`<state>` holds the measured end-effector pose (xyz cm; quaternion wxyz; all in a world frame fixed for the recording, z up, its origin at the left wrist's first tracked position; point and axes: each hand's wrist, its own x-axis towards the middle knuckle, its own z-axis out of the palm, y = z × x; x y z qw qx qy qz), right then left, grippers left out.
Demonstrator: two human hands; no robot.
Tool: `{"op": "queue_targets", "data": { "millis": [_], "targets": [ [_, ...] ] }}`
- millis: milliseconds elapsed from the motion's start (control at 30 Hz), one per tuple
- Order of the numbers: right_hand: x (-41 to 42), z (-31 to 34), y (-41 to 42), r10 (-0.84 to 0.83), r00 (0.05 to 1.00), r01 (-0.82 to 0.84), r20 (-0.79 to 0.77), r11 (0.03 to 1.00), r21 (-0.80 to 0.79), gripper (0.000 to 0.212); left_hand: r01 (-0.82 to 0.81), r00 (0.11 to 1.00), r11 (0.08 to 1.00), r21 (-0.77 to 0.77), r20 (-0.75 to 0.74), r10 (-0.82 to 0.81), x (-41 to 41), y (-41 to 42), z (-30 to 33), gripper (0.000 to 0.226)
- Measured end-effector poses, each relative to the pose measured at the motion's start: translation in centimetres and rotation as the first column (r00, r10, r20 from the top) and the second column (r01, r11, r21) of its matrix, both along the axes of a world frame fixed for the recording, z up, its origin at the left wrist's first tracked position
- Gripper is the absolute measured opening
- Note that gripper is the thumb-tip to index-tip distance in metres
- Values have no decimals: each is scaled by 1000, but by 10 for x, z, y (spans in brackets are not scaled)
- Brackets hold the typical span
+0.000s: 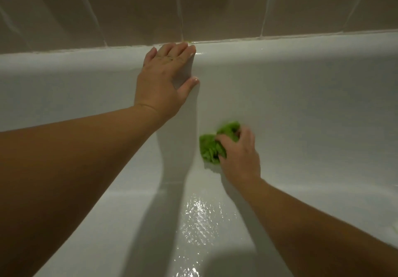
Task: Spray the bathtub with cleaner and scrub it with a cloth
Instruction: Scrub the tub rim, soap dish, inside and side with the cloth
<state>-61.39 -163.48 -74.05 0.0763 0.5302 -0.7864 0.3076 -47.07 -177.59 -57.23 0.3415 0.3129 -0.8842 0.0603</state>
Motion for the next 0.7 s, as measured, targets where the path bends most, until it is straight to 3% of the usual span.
{"op": "queue_targets", "data": {
  "millis": [133,267,567,700],
  "targets": [
    [-24,93,-13,16,997,-35,-78,968,-250,47,-17,1000,1000,6,-4,17,-2,3,-1,61],
    [-47,141,-13,-23,999,7,-47,947,-321,49,-41,999,999,28,-3,41,-7,8,2,61],
    [-64,42,22,96,977,-82,-190,994,78,52,-34,999,995,89,-24,36,-41,24,11,50],
    [-72,20,35,115,986,-91,-124,979,185,54,-53,997,992,112,-48,59,-46,27,14,49]
  ]
}}
